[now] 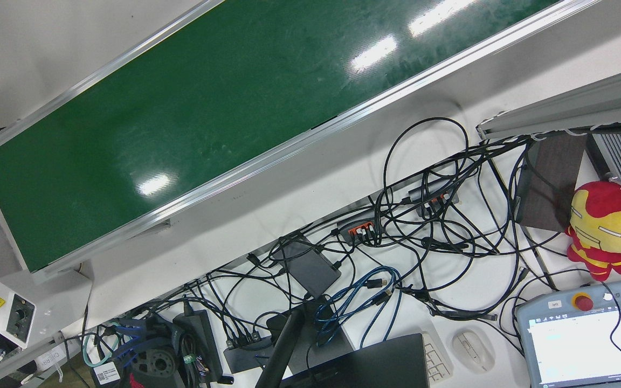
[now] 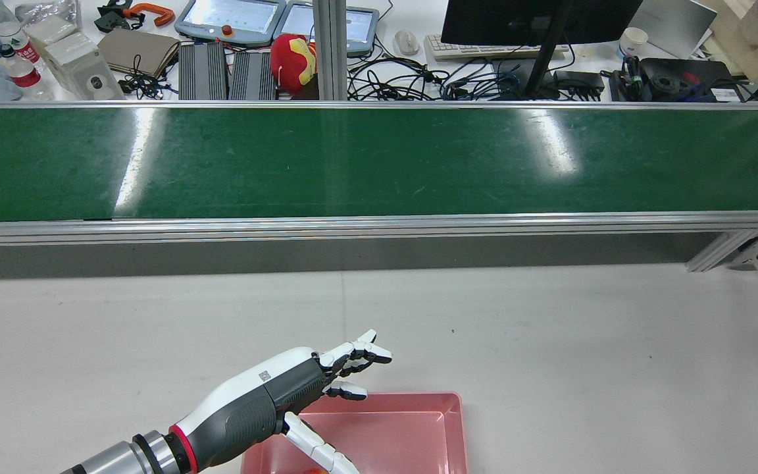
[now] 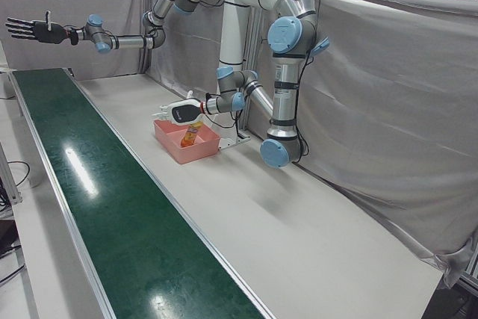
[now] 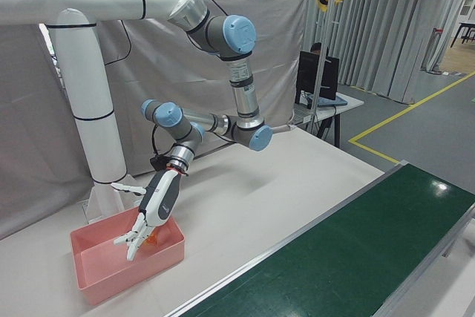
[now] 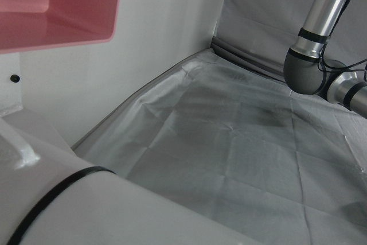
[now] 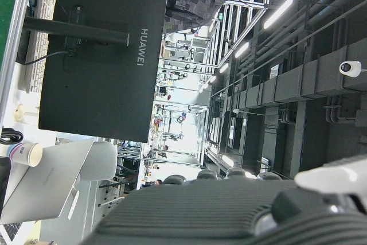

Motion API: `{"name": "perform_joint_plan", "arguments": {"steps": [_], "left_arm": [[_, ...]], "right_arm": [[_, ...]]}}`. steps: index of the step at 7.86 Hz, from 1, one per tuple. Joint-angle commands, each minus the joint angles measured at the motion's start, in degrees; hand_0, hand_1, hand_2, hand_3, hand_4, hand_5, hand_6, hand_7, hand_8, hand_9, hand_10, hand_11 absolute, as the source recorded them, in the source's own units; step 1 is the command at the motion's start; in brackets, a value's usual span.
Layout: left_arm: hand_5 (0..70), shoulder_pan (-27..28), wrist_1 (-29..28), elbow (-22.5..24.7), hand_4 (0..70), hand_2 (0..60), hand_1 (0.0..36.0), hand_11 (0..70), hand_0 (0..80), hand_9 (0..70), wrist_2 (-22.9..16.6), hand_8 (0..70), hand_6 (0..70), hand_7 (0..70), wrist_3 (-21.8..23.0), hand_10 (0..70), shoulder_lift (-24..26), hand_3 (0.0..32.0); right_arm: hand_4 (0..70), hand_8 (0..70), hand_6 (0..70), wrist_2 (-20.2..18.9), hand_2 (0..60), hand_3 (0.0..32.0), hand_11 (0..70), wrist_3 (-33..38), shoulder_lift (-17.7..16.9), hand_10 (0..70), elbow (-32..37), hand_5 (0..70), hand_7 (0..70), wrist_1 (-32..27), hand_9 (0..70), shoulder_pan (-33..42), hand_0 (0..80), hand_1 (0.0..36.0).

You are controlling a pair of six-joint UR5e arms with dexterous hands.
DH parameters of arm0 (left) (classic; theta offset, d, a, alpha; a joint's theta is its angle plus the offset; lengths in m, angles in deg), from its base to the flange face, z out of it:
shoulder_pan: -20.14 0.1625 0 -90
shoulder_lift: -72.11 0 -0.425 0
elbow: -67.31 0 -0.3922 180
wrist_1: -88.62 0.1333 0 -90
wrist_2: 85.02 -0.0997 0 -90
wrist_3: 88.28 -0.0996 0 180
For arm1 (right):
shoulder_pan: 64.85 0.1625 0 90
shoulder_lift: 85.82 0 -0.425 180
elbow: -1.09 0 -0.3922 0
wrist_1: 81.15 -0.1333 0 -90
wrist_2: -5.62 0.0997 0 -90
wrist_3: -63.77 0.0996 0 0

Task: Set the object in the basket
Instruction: 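Lower the bottle into the pink basket and open the left hand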

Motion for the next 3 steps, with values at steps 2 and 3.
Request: {"name": "perform_joint_plan", "arguments": {"steps": [2, 3], "left_arm": [[22.0, -0.9, 0.1, 1.0, 0.4, 0.0, 14.0, 18.2, 57.4, 7.2, 0.2, 6.1, 0.0, 0.0, 0.2, 11.0, 0.2, 3.2], [21.2, -1.0, 0.4, 2.2, 0.5, 0.0, 13.9, 17.6, 57.2, 7.4, 0.2, 6.3, 0.0, 0.0, 0.3, 10.7, 0.2, 3.4]], "right_arm": [[0.0, 0.0, 0.0, 0.0, 0.0, 0.0, 0.0, 0.0, 0.0, 0.0, 0.0, 0.0, 0.0, 0.0, 0.0, 0.1, 0.0, 0.0], [0.0, 0.0, 0.0, 0.0, 0.0, 0.0, 0.0, 0.0, 0.0, 0.0, 0.0, 0.0, 0.0, 0.0, 0.0, 0.0, 0.0, 0.0]]}}
